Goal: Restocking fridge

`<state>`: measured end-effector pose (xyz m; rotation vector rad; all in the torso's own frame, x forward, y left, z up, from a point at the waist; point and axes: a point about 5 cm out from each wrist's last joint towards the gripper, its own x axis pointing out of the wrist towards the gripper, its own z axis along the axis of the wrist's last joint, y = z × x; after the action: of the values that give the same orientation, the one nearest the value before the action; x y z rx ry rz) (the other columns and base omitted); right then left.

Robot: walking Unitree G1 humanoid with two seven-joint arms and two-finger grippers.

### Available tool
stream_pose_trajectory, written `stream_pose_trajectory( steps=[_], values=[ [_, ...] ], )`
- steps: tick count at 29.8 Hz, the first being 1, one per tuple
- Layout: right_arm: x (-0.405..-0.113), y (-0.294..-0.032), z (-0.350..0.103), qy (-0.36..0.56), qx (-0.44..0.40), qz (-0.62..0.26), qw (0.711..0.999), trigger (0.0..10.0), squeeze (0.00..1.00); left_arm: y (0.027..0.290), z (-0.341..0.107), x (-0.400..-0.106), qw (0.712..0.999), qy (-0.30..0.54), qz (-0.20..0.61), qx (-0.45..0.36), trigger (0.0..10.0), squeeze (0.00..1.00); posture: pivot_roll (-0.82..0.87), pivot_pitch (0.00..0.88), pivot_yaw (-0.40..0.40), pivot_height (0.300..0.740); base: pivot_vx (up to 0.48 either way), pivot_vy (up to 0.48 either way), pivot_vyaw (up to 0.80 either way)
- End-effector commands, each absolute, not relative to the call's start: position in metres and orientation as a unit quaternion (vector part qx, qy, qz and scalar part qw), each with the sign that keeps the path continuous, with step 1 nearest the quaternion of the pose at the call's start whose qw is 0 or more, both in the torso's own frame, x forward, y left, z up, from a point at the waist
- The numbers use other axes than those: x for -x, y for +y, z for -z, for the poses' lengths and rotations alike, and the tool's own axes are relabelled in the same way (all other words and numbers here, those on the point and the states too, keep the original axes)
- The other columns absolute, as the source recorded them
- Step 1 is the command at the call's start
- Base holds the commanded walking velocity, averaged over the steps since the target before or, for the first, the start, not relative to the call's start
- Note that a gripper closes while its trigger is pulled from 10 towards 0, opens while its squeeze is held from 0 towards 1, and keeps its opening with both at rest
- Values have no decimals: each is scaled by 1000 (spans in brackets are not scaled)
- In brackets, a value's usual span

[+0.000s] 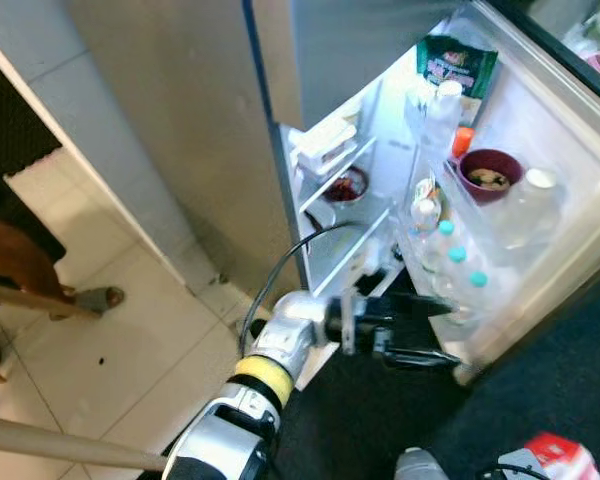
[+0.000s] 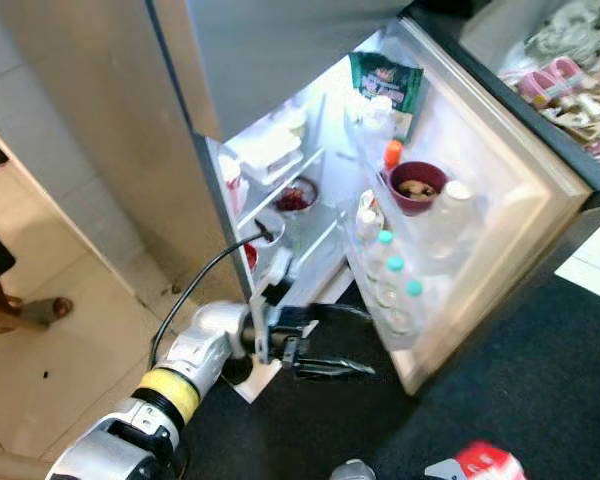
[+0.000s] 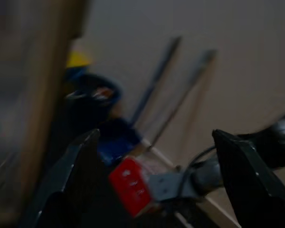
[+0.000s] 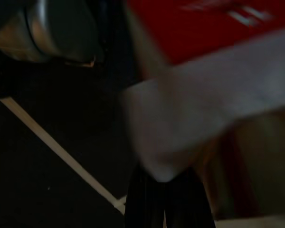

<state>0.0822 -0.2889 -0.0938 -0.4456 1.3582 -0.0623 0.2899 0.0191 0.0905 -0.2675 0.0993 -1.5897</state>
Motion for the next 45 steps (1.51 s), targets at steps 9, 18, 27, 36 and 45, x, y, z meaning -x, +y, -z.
stream_pose_trajectory(
  steps=[9, 18, 27, 36, 45],
  values=[
    [-86, -284, 95, 620, 203, 21, 758, 10000, 0, 102, -26, -290, 861, 179, 465, 99, 10000, 0, -201, 88, 98, 740, 0, 0, 0],
    [-105, -274, 94, 602, 216, -5, 768, 10000, 0, 206, 29, -250, 941, 299, 131, 92, 10000, 0, -172, 49, 86, 740, 0, 0, 0],
    [-116, -262, 95, 592, 266, -66, 758, 10000, 0, 249, 51, -209, 932, 343, -38, 109, 10000, 0, -144, 18, 70, 740, 0, 0, 0],
    [-135, -247, 92, 572, 290, -139, 755, 10000, 0, 261, 82, -142, 883, 416, -164, 142, 10000, 0, -115, 0, 49, 740, 0, 0, 427],
    [-137, -245, 93, 570, 309, -161, 744, 10000, 0, 250, 89, -134, 872, 426, -170, 171, 10000, 0, -104, 0, 40, 740, 0, 0, 765]
  ],
)
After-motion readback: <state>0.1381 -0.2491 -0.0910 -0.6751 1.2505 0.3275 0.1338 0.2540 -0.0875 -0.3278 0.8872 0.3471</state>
